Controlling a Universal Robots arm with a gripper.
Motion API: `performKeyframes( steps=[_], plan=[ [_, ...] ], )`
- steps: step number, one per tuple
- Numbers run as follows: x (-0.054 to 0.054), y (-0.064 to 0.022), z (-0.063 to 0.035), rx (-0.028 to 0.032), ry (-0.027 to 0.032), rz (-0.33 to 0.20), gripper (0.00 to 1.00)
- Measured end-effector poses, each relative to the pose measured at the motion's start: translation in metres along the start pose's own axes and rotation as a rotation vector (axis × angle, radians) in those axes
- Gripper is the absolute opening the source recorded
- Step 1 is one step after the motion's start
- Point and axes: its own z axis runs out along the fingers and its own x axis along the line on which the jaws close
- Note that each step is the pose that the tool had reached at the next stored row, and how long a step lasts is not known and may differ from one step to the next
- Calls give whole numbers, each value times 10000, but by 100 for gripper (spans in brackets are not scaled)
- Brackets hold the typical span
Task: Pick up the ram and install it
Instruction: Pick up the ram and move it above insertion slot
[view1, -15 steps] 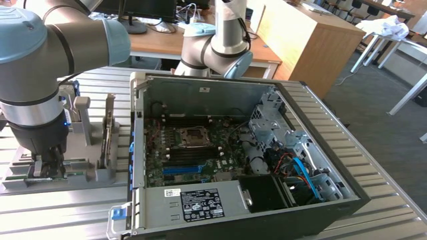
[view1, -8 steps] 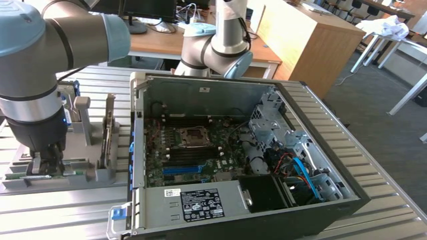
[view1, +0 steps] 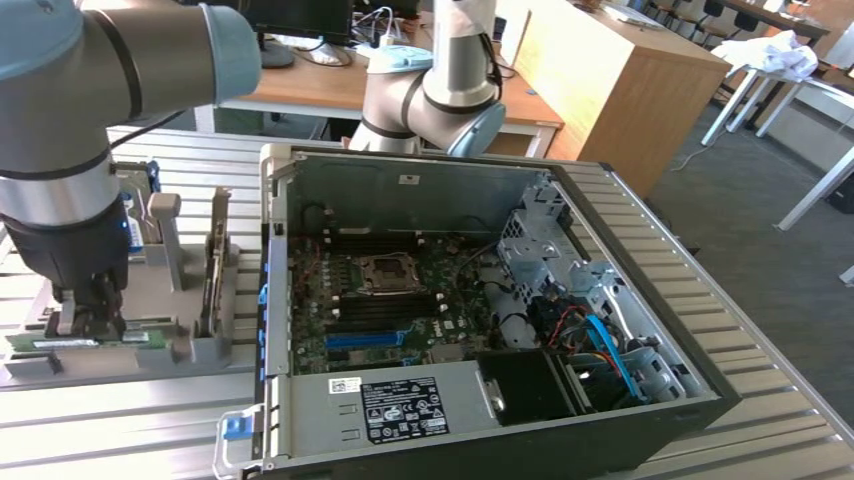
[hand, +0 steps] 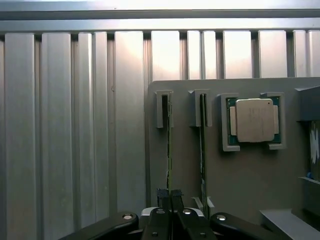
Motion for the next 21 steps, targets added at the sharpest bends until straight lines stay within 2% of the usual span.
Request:
performKeyframes(
  steps=[21],
  plan=[
    [-5, 12, -461, -2, 4, -120, 12]
  ],
)
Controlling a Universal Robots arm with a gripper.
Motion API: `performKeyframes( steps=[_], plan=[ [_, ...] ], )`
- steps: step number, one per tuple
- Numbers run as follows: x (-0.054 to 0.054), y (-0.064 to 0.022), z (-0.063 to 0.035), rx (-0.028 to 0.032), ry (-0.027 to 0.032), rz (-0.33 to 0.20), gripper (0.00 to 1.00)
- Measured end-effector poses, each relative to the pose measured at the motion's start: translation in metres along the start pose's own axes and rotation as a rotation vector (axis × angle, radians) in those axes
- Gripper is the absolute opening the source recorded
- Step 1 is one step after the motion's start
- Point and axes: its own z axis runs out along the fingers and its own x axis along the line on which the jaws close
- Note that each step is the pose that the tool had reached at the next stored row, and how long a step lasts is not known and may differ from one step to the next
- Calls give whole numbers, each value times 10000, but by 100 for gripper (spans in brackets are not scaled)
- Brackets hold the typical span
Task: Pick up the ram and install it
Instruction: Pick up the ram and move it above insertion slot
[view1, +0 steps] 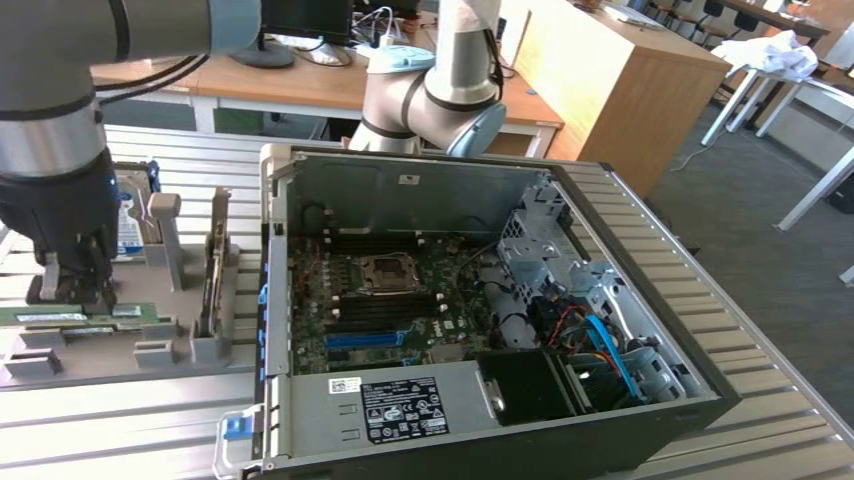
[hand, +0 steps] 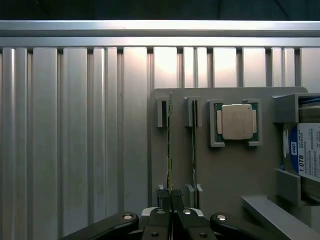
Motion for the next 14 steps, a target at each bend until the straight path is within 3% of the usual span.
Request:
performKeyframes(
  steps=[14],
  plan=[
    [-4, 3, -347, 0, 0, -17, 12]
  ],
)
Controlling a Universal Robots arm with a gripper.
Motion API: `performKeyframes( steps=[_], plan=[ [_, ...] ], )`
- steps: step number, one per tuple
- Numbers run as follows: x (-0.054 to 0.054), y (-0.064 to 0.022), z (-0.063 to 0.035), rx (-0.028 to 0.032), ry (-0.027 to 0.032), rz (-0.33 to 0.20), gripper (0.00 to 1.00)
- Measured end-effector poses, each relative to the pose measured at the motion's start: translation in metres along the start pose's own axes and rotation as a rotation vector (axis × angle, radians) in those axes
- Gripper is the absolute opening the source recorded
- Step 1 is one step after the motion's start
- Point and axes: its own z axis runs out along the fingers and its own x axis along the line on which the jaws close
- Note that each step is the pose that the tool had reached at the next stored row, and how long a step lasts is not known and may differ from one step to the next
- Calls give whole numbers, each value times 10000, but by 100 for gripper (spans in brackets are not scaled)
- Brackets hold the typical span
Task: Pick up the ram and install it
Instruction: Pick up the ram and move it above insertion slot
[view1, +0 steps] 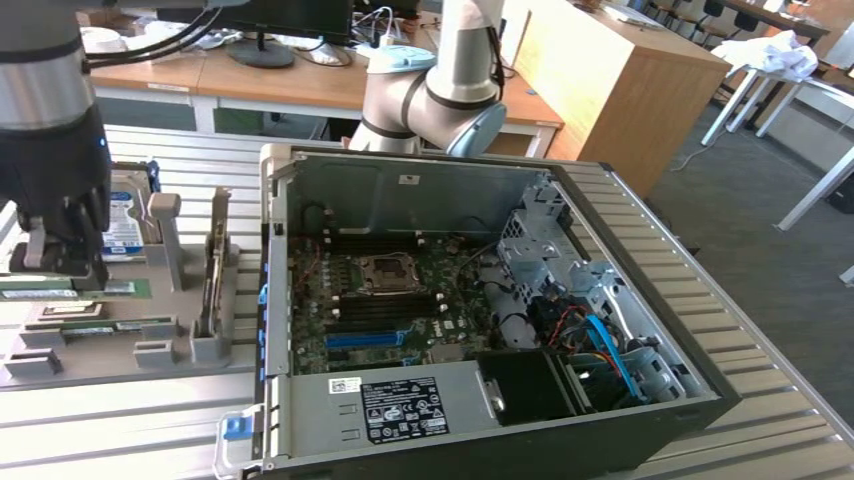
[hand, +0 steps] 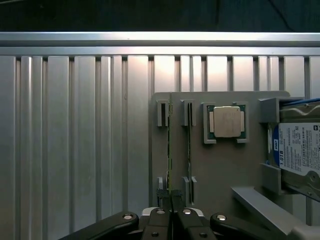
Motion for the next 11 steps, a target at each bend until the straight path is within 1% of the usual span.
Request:
performKeyframes(
  steps=[11],
  plan=[
    [-2, 2, -207, 0, 0, -8, 12]
  ],
)
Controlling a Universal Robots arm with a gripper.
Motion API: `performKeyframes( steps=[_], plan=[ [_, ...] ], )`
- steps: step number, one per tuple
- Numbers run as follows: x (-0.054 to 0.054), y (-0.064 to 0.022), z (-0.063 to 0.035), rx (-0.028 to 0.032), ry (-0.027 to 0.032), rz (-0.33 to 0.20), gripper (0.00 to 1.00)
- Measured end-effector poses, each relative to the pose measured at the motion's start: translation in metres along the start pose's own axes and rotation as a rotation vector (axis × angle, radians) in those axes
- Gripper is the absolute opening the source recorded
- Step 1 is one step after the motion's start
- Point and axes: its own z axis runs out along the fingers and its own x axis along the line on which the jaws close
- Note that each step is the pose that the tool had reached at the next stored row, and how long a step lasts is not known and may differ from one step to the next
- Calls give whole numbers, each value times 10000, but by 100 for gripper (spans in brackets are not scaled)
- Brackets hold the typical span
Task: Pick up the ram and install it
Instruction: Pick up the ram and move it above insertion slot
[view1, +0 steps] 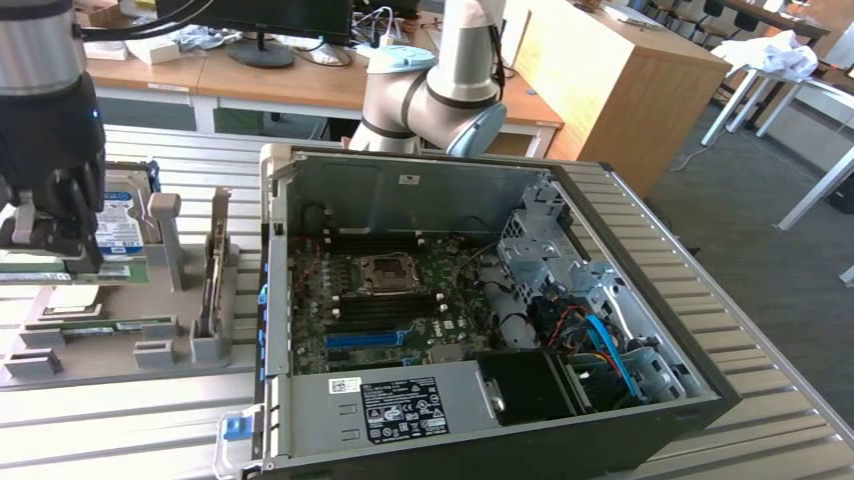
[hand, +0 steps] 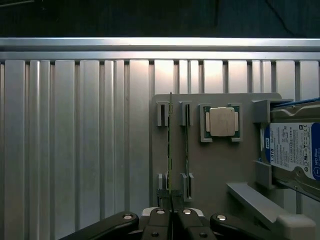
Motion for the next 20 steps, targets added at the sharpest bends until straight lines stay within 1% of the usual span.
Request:
performKeyframes(
  steps=[20],
  plan=[
    [-5, -6, -424, 0, 1, -53, 12]
  ],
)
